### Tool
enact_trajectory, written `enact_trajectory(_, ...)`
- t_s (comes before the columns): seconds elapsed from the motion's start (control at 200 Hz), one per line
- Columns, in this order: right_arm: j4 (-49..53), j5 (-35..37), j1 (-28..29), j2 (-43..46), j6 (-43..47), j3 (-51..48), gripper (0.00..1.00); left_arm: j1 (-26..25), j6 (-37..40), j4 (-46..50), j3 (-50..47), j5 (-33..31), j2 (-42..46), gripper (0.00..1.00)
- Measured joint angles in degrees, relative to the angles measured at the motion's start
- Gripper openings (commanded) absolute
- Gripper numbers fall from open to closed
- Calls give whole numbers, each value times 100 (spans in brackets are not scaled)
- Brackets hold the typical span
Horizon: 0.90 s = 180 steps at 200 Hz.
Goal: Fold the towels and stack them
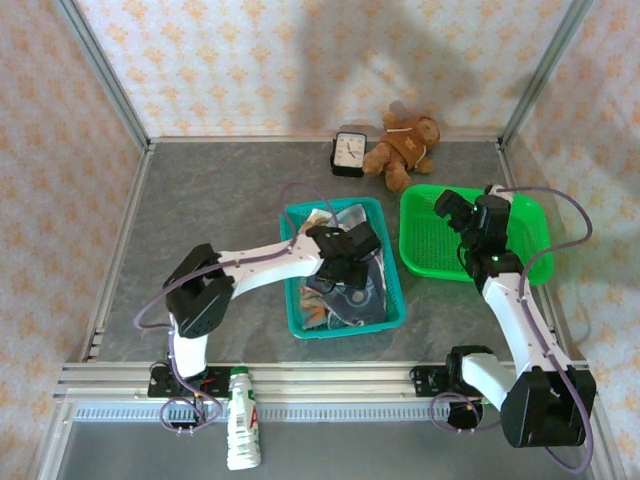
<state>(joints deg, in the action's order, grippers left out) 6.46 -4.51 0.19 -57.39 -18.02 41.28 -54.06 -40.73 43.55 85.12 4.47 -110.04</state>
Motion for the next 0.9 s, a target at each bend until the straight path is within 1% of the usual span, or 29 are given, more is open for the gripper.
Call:
enact_trajectory(0.065,7,0,22,-15,2,0,100,-17,-37,13,153,24,-269,62)
enact_trajectory(0.11,7,2,42,-22,2,0,99,-13,-74,20,170,24,-389,58)
enact_trajectory(0.19,9,4,52,-24,2,0,99,76,-142,35,103,37,-479,57)
enact_trajectory(0.28,9,0,55,-39,2,0,99,323,-142,13,-118,68,-439,56)
enact_trajectory(0.345,11,2,68,-52,2,0,99,603,-118,9,-299,63,-376,56)
enact_trajectory(0.475,13,0,94,-68,0,0,99,1349,120,20,-638,-70,-103,56)
enact_trajectory(0.646,17,-2,109,-70,0,0,99,2555,691,68,-841,-505,83,57)
enact_trajectory(0.781,17,-4,133,-85,-2,0,99,3451,1266,175,-789,-804,83,58)
enact_trajectory(0.901,22,-28,144,-118,-22,0,99,4312,1705,426,-350,-1064,-98,58)
